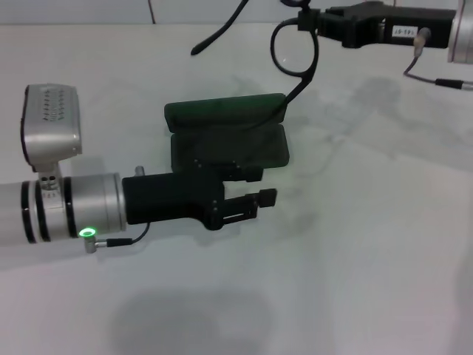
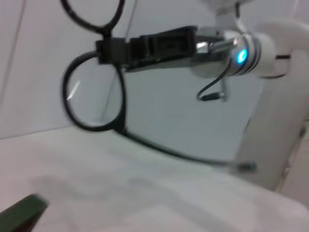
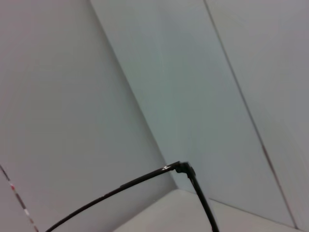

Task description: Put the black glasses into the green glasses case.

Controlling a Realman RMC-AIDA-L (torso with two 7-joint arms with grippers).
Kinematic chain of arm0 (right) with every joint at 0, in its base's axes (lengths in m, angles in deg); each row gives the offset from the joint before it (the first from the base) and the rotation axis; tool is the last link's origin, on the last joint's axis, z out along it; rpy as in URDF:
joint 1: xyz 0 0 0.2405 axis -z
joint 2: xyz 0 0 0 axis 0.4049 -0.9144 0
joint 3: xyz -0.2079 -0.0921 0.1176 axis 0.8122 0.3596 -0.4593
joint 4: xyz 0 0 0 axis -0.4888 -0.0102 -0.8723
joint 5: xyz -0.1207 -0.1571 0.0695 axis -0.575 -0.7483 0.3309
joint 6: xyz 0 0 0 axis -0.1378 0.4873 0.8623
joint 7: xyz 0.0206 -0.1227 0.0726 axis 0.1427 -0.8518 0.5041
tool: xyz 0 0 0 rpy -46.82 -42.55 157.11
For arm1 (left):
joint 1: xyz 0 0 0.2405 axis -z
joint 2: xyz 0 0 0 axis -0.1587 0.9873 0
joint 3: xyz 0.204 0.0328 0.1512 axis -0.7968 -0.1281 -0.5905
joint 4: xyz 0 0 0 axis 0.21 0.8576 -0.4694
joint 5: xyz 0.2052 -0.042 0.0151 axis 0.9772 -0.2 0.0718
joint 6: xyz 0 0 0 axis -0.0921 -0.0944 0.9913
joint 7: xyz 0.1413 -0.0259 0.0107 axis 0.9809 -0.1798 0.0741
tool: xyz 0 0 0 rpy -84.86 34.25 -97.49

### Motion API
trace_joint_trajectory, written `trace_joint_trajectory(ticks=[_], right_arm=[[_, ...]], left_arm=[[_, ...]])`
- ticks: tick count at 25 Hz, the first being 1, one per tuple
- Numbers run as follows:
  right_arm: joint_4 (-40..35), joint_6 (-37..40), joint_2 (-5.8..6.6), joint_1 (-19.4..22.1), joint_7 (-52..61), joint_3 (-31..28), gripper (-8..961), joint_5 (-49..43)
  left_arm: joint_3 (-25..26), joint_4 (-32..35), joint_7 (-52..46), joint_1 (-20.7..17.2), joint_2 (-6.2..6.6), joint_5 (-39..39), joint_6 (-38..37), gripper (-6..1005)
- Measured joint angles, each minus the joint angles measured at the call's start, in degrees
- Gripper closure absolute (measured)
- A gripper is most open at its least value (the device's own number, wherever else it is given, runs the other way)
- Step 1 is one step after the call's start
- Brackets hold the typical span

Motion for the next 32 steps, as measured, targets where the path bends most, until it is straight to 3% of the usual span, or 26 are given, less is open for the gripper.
trace_joint_trajectory(ticks=[6,15,20,32], right_arm=[[6.31,1.92,-0.31,-1.15,-5.58,0.01,915,5.27],[15.32,4.86,-0.62,-2.81,-10.14,1.21,915,9.62],[16.89,4.79,-0.62,-2.78,-10.55,4.39,915,9.81],[18.91,4.50,-0.61,-1.76,-11.46,6.22,915,9.62]], left_arm=[[-1.69,-1.29,-0.07,1.93,0.06,-0.61,-0.51,569],[-1.54,-1.35,0.64,1.85,0.04,-0.61,-0.84,805],[-1.69,-1.35,1.24,1.92,0.03,-0.61,-1.74,1001],[-1.76,-1.26,1.62,1.67,0.09,-0.60,-3.25,998]])
